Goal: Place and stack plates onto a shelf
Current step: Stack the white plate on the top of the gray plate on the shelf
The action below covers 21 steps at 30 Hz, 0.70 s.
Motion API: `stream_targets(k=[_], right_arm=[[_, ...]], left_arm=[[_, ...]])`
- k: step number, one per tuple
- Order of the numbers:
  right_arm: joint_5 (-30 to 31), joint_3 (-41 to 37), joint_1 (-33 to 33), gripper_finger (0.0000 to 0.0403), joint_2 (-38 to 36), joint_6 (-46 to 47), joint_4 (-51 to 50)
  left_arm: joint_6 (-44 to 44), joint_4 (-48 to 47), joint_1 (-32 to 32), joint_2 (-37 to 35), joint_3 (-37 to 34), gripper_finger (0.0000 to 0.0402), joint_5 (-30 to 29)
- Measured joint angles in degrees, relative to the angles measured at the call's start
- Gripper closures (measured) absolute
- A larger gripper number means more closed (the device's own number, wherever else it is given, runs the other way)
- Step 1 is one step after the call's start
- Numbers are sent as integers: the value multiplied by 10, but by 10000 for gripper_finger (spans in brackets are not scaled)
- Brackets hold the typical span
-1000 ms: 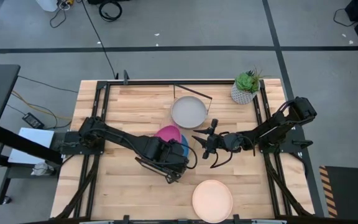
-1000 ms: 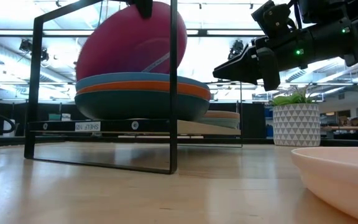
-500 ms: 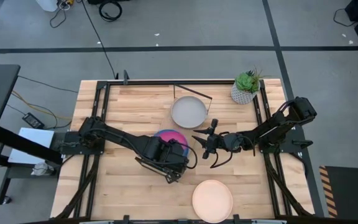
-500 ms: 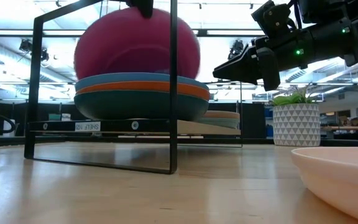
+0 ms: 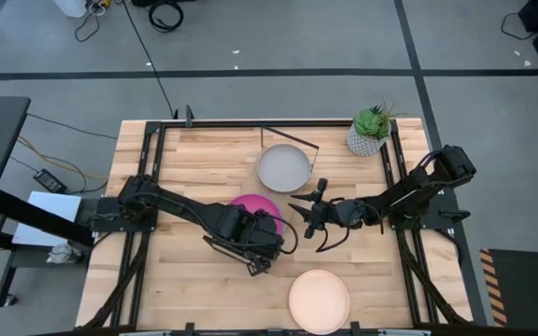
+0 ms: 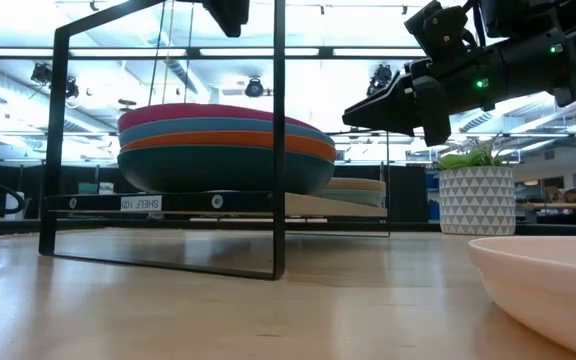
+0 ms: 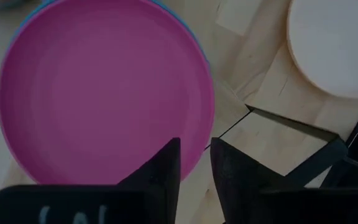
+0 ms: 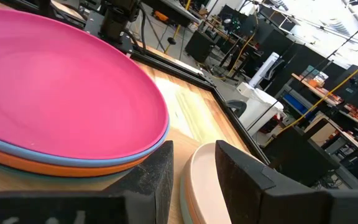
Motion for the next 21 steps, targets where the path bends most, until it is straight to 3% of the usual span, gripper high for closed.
stream_targets(k=[8,14,21], right_arm=[[0,0,0,277,0,0,0],[0,0,0,277,0,2,0],[0,0,0,277,0,6,0]], left_arm=[[58,0,-5,0,0,308,-20],[114,-4,-70,-9,0,308,-211],[91,-61,-109,-56,0,310,-298]])
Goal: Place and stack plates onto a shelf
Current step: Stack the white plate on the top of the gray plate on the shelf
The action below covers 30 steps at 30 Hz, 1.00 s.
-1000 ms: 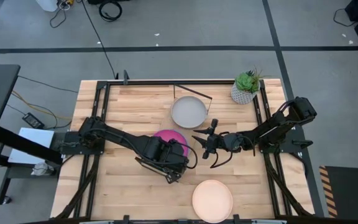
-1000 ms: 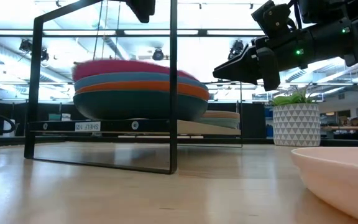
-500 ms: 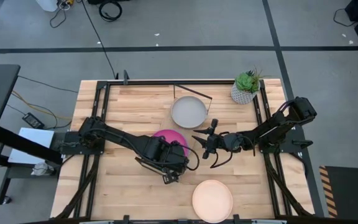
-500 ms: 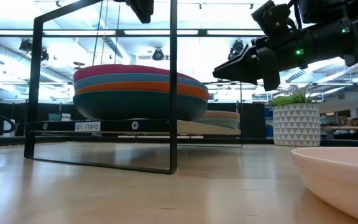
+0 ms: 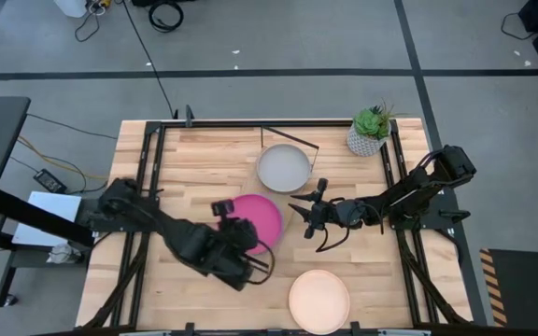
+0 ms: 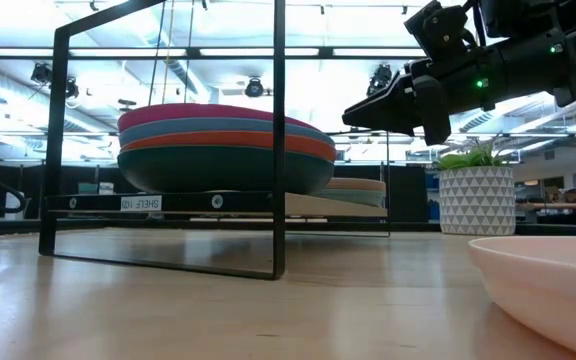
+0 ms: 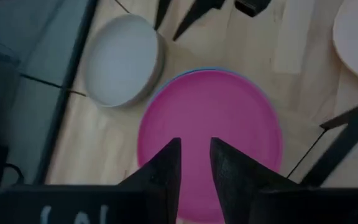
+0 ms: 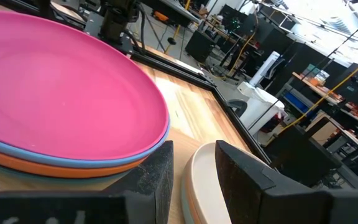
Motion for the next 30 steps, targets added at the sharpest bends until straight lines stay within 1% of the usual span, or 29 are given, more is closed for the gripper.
stream_targets(k=[3,8,13,14,16,18,20,22,24,27,29,30], right_arm=[[-4,0,0,277,0,3,0],[-23,0,0,277,0,14,0],[-34,0,1,277,0,33,-5],[-34,0,2,277,0,36,-5],[-35,0,3,277,0,47,-9],[-34,0,6,277,0,60,-15],[-34,0,10,277,0,68,-19],[-34,0,15,277,0,69,-21],[-30,0,22,277,0,73,-26],[13,0,37,277,0,73,-28],[58,0,50,277,0,72,-32],[79,0,58,277,0,70,-34]], left_arm=[[-22,-32,-13,-19,0,320,-27],[-25,-38,-25,-32,0,347,-69],[-21,-38,-30,-32,0,372,-88],[-19,-31,-30,-32,-4,377,-91],[-1,12,-30,-34,-32,386,-94],[31,67,-29,-37,-74,393,-83],[76,121,-26,-40,-112,396,-48],[106,142,-20,-40,-140,396,-22],[121,146,-11,-40,-152,396,-7],[150,173,-1,-62,-177,396,0],[182,236,8,-93,-209,396,6],[197,266,8,-113,-235,396,13]])
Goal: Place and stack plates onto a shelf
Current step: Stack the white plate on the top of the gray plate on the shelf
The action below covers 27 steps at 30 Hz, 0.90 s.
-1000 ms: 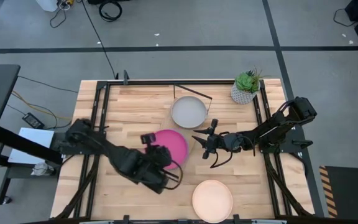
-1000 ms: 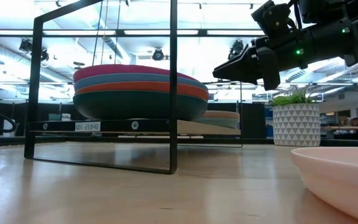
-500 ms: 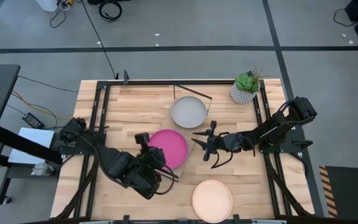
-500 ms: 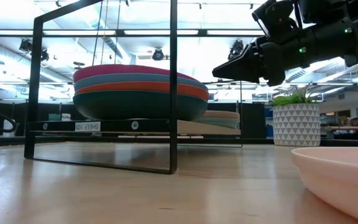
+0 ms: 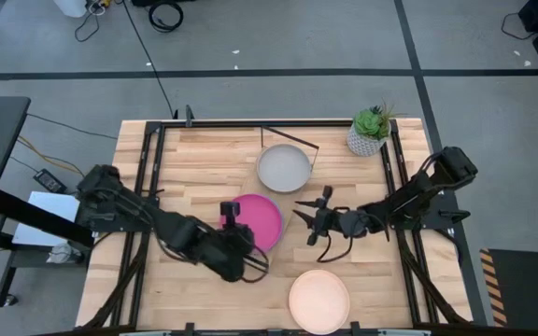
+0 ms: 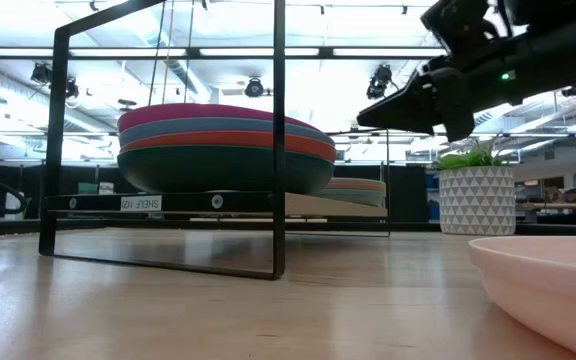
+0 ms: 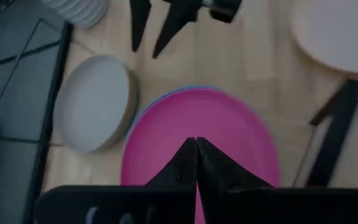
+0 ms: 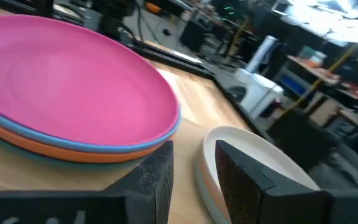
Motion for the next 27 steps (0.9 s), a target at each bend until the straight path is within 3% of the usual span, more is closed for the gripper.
stream_targets(k=[7,17,23,27], right_arm=[[65,0,46,277,0,-7,-22],[67,0,89,277,0,35,-28],[30,4,121,277,-3,113,-59],[-30,63,133,277,-12,195,-211]], left_arm=[[66,230,20,-173,-218,395,70],[145,464,24,-424,-481,395,103],[172,540,24,-524,-596,395,108],[174,556,24,-572,-648,395,112]])
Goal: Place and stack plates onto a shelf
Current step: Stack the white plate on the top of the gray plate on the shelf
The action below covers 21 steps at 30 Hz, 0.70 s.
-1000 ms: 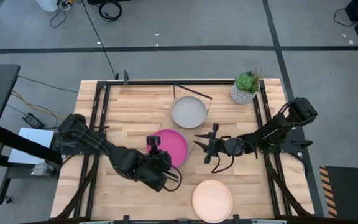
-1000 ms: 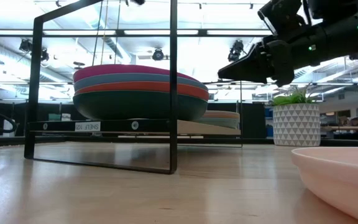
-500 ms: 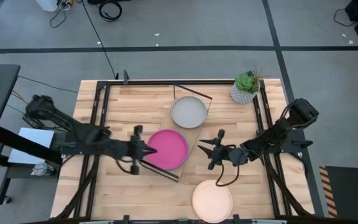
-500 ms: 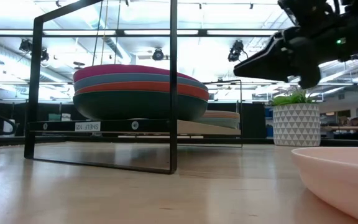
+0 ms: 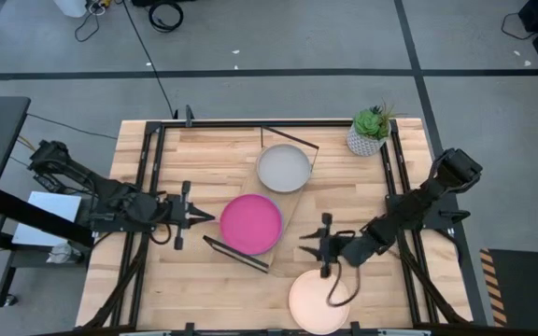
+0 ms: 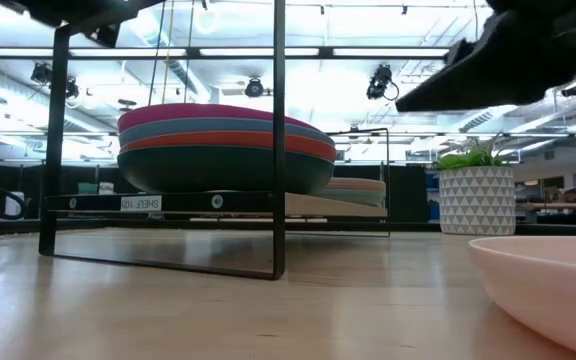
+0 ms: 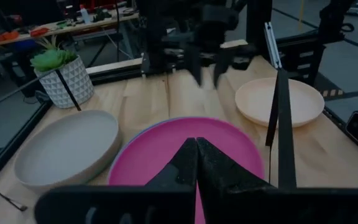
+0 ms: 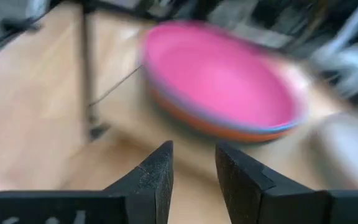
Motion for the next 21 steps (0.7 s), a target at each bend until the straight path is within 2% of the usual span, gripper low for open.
stream_targets(k=[4,7,9,15,21], right_arm=[[-112,102,-17,277,14,128,-250],[-191,167,-24,277,32,173,-379],[-237,195,-23,274,43,183,-419],[-334,235,-21,243,97,214,-450],[-346,301,-22,203,157,214,-564]], left_arm=[[8,19,0,-37,-37,395,0],[2,19,0,-56,-47,395,5],[-8,20,0,-65,-47,395,17],[-33,19,0,-76,-47,395,32],[-53,18,0,-74,-47,395,32]])
